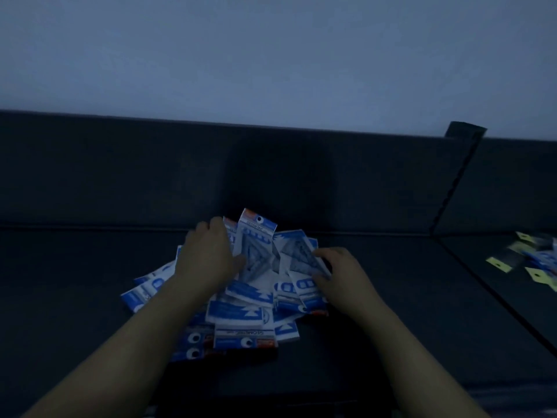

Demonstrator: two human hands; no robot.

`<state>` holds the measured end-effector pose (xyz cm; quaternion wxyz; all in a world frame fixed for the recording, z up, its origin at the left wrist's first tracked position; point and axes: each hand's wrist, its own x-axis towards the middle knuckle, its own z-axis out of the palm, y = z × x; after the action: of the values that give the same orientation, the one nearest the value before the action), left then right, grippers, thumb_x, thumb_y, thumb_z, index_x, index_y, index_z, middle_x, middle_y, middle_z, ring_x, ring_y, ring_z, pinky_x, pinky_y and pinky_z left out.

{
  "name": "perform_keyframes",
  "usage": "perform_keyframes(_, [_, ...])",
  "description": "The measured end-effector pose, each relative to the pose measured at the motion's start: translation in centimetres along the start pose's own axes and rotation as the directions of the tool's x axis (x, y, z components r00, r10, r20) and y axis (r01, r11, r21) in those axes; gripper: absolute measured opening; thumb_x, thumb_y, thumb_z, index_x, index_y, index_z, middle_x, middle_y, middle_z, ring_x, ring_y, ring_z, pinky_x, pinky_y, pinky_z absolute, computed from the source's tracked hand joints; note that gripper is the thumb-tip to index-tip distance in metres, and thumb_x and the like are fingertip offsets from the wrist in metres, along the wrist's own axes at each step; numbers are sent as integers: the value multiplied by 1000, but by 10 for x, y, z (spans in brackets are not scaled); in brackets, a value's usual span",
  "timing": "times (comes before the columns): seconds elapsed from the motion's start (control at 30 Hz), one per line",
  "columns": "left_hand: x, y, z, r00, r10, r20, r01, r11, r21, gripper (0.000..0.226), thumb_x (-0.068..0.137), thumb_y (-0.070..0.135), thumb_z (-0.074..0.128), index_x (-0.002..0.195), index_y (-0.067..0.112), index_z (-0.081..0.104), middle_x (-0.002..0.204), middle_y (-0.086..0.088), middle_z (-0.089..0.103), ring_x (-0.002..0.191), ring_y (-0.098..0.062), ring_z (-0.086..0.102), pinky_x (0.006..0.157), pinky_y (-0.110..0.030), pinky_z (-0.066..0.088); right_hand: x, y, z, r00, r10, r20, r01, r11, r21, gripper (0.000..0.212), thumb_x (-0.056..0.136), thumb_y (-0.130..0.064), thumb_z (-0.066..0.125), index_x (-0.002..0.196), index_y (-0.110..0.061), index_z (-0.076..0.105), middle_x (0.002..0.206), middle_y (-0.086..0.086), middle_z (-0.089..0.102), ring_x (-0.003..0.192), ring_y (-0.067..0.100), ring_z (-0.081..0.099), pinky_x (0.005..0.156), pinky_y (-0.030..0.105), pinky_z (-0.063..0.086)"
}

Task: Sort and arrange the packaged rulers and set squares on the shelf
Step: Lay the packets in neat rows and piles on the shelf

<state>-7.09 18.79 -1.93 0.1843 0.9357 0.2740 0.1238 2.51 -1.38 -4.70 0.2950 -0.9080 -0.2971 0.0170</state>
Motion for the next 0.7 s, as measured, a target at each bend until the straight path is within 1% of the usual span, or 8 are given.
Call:
perform_keyframes(0.03, [0,-1,2,999,25,-29,-23,997,79,68,83,43,67,134,11,36,131,-14,44,118,-32,44,93,-40,41,-3,-2,-2,1000,-13,-5,13,1000,-25,32,94,-19,55,125,-15,55,126,7,50,107,15,49,88,25,42])
perform_keyframes(0.1, [-3,3,4,992,100,-74,-89,986,143,64,87,47,60,137,14,37,134,-11,43,120,-31,40,96,-38,37,-8,-4,-6,999,-33,-7,32,998,-54,33,95,-20,54,127,-14,55,128,6,51,114,17,48,92,22,37])
perform_keyframes(0.2, [-8,21,9,970,231,-73,-225,971,75,54,90,45,55,135,18,44,131,-7,49,118,-27,43,94,-34,38,-15,-3,-11,999,-35,-19,33,995,-98,32,96,-24,52,126,-15,56,130,5,53,116,16,47,91,14,30])
perform_keyframes(0.23, [-9,30,11,965,258,-57,-256,966,33,53,91,45,54,136,19,44,131,-6,50,119,-26,44,95,-34,38,-18,-1,-14,999,-29,-33,25,993,-118,35,96,-27,52,129,-16,54,133,4,51,119,15,46,95,14,27])
perform_keyframes(0.33, [-12,62,21,932,361,-17,-361,931,-45,50,92,45,51,136,20,45,130,-4,54,119,-24,47,97,-37,42,-28,11,-25,996,8,-84,-21,987,-160,47,96,-33,52,141,-21,43,149,-2,37,135,12,32,117,29,19])
perform_keyframes(0.47, [-20,113,36,892,451,29,-447,890,-88,45,92,46,52,129,22,50,122,-2,56,113,-22,48,95,-38,43,-44,40,-55,984,53,-167,-85,979,-185,49,95,-36,51,142,-23,42,151,-2,34,138,10,29,119,32,12])
perform_keyframes(0.53, [-24,142,46,860,508,41,-500,856,-133,43,92,46,51,127,21,52,120,-1,57,111,-21,49,94,-37,44,-50,62,-73,977,73,-201,-115,972,-207,49,95,-37,51,141,-23,43,150,-2,36,137,10,31,119,34,13])
perform_keyframes(0.7, [-31,225,81,801,592,84,-558,790,-254,39,93,41,51,125,19,55,119,1,60,109,-18,54,93,-35,45,-64,131,-123,947,171,-270,-236,944,-231,44,94,-32,52,136,-20,49,144,0,45,133,14,39,114,40,27])
